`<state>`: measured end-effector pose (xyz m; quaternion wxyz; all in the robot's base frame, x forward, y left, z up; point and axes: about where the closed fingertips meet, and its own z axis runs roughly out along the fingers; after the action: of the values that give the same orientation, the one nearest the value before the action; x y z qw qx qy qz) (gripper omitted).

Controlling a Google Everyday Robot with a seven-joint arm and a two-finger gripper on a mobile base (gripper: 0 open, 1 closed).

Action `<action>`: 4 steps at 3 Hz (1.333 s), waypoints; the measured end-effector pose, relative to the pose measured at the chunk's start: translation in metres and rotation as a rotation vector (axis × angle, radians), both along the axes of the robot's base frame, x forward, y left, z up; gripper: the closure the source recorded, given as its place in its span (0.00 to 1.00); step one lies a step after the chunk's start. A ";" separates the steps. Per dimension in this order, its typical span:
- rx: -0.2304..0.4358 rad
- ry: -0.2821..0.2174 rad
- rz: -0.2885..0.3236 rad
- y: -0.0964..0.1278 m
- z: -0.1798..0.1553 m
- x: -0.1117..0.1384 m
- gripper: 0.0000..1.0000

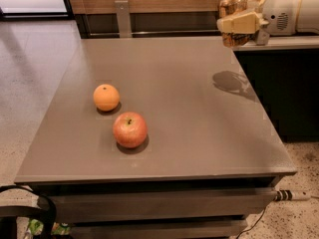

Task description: Place orange can upright

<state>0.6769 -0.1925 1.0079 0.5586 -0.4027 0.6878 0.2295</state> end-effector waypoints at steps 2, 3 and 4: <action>0.123 -0.111 0.119 0.054 -0.012 -0.001 1.00; 0.115 -0.111 0.132 0.068 -0.029 -0.003 1.00; 0.098 -0.112 0.137 0.072 -0.051 0.001 1.00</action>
Offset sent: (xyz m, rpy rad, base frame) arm -0.0057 0.0736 -0.0204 0.1705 -0.1536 0.1588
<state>0.6775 -0.1204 0.9570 0.5982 -0.4329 0.6145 0.2778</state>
